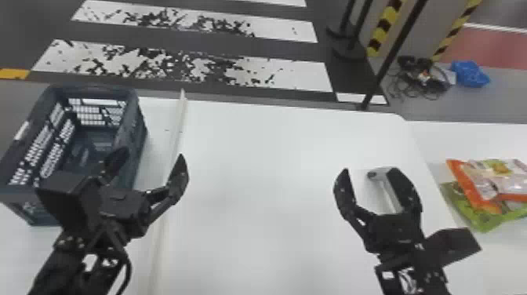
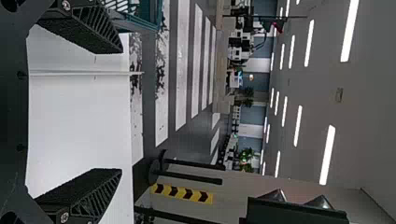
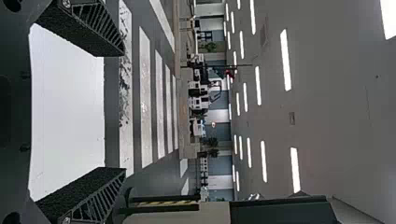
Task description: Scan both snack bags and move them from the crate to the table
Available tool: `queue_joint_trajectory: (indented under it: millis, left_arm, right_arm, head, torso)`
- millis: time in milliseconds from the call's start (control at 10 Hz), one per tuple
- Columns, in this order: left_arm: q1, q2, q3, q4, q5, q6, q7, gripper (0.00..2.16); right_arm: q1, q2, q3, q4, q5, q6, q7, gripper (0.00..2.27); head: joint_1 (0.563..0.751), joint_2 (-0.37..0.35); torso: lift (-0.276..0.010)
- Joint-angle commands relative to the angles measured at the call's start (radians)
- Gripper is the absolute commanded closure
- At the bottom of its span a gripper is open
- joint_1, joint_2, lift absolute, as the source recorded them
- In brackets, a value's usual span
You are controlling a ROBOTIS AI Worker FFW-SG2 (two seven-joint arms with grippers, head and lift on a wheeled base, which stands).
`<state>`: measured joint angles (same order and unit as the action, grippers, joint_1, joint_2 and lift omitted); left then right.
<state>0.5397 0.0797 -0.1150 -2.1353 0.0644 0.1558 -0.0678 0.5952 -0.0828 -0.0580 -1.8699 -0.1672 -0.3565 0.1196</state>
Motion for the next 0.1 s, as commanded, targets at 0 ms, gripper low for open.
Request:
queue_joint_trajectory:
  millis: [0]
  left_arm:
    - [0.000, 0.000, 0.000, 0.000, 0.000, 0.000, 0.000, 0.09]
  right_arm:
    - [0.000, 0.000, 0.001, 0.000, 0.000, 0.000, 0.000, 0.05]
  head:
    - [0.695, -0.143]
  torso:
    - [-0.088]
